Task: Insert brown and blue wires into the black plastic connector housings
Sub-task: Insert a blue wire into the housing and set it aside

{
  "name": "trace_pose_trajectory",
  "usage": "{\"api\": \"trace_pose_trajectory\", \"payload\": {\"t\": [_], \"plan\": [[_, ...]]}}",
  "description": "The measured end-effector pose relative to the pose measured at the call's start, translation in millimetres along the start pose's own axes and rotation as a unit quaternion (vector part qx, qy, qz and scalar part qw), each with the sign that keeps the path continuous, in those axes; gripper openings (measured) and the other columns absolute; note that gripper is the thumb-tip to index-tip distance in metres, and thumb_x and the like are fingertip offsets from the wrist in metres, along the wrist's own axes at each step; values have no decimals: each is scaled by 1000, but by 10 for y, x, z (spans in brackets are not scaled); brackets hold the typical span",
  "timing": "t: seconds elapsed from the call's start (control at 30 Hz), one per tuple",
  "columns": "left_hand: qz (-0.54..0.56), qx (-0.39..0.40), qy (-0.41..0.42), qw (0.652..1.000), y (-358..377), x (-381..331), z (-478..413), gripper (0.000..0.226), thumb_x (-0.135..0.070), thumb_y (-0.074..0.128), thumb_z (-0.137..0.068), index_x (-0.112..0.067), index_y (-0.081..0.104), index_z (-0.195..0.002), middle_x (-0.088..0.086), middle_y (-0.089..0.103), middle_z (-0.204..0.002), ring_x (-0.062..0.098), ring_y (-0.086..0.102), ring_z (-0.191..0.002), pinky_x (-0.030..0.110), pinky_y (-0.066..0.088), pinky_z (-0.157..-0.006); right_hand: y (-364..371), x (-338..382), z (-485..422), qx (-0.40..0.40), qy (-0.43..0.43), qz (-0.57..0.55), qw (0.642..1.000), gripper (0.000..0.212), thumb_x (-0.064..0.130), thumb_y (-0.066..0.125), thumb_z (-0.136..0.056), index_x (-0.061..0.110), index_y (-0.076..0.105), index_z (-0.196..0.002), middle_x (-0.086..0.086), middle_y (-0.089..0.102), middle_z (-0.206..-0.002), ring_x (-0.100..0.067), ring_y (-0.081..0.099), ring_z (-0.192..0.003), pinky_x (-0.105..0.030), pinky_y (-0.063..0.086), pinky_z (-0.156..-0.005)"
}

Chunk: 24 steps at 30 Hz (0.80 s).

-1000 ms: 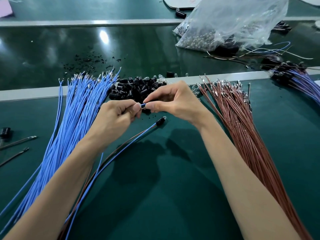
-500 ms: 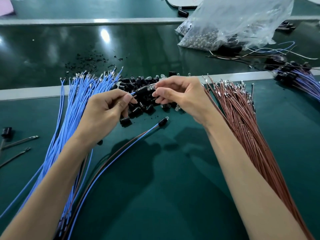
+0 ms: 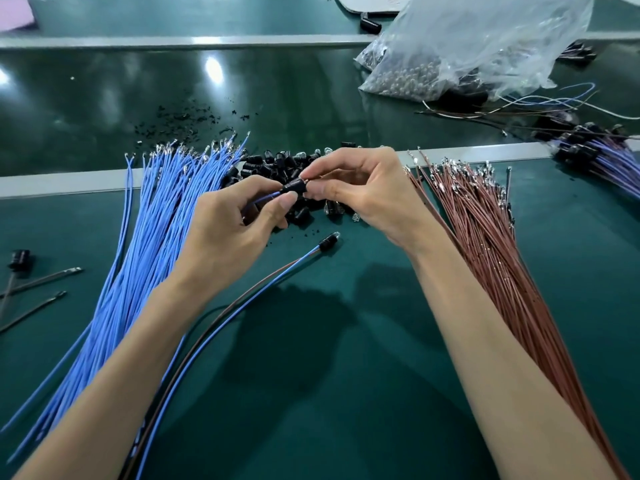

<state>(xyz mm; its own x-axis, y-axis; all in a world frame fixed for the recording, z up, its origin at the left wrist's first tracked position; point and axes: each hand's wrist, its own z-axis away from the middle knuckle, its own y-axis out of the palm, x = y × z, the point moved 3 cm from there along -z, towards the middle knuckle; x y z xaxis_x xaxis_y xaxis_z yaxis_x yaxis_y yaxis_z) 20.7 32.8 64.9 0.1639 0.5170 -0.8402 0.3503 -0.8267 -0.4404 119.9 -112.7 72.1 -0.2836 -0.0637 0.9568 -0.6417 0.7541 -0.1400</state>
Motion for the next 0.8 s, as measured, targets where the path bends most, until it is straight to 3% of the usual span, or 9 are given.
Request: {"api": "trace_pose_trajectory", "payload": {"t": [0.1, 0.23, 0.33, 0.53, 0.67, 0.73, 0.8], "plan": [[-18, -4, 1, 1000, -4, -37, 8, 7, -43, 57, -84, -38, 59, -81, -16, 66, -70, 6, 52, -55, 24, 42, -51, 26, 20, 4, 13, 8, -2, 1000, 21, -3, 69, -82, 10, 69, -98, 4, 70, -76, -8, 67, -72, -20, 52, -74], [4, 5, -24, 1000, -26, -40, -4, 20, -43, 56, -84, -25, 63, -78, -12, 60, -58, 24, 47, -54, 37, 38, -50, 25, 75, 15, 12, -4, 18, 1000, 17, -2, 71, -81, 10, 69, -92, 3, 70, -73, -6, 68, -70, -16, 51, -70], [42, 12, -35, 998, -54, -30, -14, 32, -42, 56, -84, -12, 65, -80, -8, 56, -55, 16, 43, -52, 27, 34, -46, 29, 120, 31, 12, -24, 59, 998, 21, 1, 75, -77, 14, 68, -94, 3, 70, -79, -4, 67, -73, -14, 51, -72], [59, 27, -27, 998, -13, -43, -6, 19, -39, 55, -83, -28, 61, -98, -7, 61, -60, 6, 48, -51, 19, 37, -49, 65, 175, 4, 0, -94, 181, 979, 12, -3, 70, -82, 2, 71, -92, -9, 68, -81, -4, 64, -70, -11, 50, -70], [12, 18, -12, 1000, -47, -33, -11, 6, -37, 56, -91, -39, 61, -89, -11, 62, -60, 6, 43, -48, 17, 34, -46, 80, 181, 0, -1, -125, 222, 967, 9, -4, 66, -84, -3, 70, -92, -14, 69, -82, -15, 66, -72, -15, 53, -68], [5, 15, -12, 1000, -51, -34, -8, 12, -31, 56, -93, -39, 63, -87, -15, 61, -59, 6, 41, -47, 19, 33, -44, 85, 176, 5, 2, -126, 224, 966, 7, -5, 65, -85, -4, 69, -91, -16, 69, -80, -18, 65, -70, -15, 53, -66], [10, 20, -16, 1000, -42, -41, -2, 14, -30, 55, -93, -34, 66, -85, -13, 59, -59, 12, 39, -47, 30, 31, -43, 85, 176, 9, 6, -126, 225, 966, 6, -5, 65, -85, -4, 68, -90, -14, 68, -77, -19, 64, -68, -17, 52, -64]]}}
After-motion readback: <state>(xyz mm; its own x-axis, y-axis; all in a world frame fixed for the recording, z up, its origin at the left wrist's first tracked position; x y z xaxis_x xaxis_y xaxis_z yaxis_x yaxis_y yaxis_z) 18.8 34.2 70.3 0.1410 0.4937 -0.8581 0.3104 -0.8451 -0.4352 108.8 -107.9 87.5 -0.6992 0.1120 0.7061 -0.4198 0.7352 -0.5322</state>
